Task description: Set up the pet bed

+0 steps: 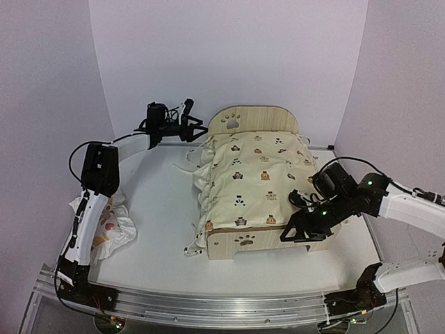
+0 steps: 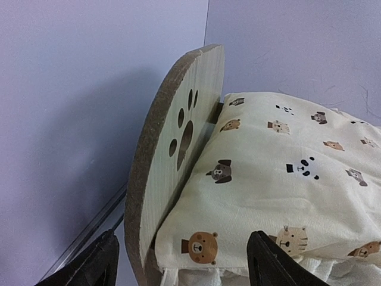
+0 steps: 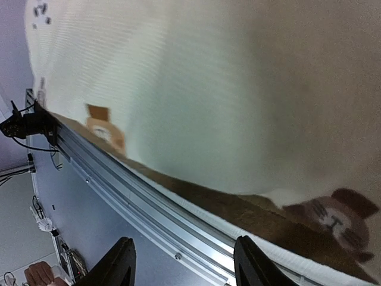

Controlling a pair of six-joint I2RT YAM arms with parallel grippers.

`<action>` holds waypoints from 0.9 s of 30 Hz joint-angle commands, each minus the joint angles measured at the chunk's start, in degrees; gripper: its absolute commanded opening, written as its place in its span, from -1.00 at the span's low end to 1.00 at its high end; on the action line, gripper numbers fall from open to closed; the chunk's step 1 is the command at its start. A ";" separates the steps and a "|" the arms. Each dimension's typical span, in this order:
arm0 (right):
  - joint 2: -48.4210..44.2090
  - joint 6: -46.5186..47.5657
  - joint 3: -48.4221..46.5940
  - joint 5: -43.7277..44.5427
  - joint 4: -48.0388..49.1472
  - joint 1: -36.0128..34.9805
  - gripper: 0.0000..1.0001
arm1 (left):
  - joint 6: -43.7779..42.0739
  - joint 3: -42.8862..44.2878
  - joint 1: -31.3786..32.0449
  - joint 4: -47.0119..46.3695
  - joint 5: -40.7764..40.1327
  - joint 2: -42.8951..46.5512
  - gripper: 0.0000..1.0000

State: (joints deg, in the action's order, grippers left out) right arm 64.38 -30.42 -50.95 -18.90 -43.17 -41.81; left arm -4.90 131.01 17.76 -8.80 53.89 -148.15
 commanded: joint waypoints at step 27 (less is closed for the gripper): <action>5.56 -0.79 2.42 25.27 7.07 0.68 0.09 | 7.97 0.37 3.97 -34.14 -4.96 -11.75 -0.52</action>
State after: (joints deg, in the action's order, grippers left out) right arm 70.50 -31.97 -46.70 -3.96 -39.48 -42.63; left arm 3.04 134.37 20.04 -38.59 42.87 -163.27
